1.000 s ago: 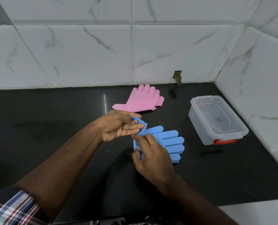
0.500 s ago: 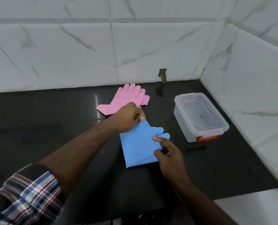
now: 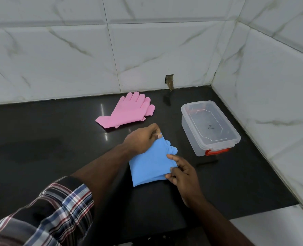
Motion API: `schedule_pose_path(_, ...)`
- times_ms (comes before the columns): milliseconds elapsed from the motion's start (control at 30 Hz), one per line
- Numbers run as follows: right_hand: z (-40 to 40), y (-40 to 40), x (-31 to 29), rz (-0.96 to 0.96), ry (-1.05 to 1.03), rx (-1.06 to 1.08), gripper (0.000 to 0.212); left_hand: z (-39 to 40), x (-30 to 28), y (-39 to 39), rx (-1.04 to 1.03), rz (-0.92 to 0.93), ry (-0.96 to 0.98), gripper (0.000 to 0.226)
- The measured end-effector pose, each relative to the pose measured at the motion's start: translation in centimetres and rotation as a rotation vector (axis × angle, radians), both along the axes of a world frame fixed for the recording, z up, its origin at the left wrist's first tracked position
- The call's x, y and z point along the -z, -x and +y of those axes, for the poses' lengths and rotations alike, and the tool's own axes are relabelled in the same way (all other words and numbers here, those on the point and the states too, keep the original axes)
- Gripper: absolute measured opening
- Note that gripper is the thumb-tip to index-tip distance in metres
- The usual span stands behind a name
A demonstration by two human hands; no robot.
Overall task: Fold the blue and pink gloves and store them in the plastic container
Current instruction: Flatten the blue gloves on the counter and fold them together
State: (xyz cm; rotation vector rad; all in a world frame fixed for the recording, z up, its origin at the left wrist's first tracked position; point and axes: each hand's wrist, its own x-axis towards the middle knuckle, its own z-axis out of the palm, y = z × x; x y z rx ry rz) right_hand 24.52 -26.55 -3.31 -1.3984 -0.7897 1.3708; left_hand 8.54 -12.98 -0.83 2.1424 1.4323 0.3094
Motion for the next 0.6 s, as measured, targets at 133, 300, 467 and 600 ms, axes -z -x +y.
schedule_pose_path(133, 0.0, 0.0, 0.2, 0.011, 0.017, 0.025, 0.040, 0.2, 0.6, 1.0, -0.053, 0.009, 0.018, 0.024)
schedule_pose_path(300, 0.1, 0.1, 0.8, 0.017, 0.049, 0.038, 0.034, -0.8, 1.7, 3.3, -0.112, -0.036, 0.060, 0.024)
schedule_pose_path(467, 0.2, 0.0, 0.9, -0.018, 0.074, 0.054, 0.029, -1.6, 3.0, 4.7, -0.207, -0.085, 0.017, 0.021)
schedule_pose_path(600, 0.5, 0.0, 0.6, -0.077, 0.108, 0.032, 0.024, -2.0, 3.7, 4.7, -0.266, -0.108, -0.035, 0.014)
